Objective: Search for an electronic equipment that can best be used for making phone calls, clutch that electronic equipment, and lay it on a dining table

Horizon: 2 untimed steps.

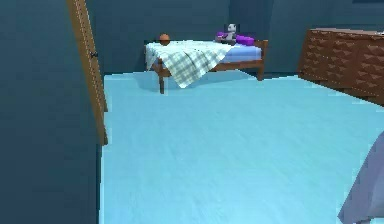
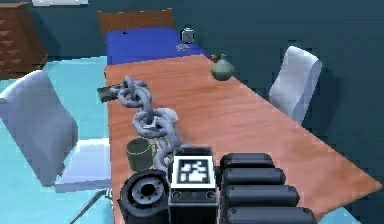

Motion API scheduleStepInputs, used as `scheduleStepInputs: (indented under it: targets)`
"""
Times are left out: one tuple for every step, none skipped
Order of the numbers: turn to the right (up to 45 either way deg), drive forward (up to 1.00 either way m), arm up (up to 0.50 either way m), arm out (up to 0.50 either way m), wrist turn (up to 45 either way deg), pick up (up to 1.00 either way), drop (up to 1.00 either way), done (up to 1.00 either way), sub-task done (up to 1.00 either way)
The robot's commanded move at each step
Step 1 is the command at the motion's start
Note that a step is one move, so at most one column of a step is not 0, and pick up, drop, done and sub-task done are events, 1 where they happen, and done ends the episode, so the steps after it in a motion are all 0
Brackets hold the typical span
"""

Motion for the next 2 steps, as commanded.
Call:
scheduleStepInputs:
  targets:
    - [0.0,0.45,0.00,0.00,0.0,0.00,0.00,0.00,0.00]
    - [45.0,0.00,0.00,0.00,0.0,0.00,0.00,0.00,0.00]
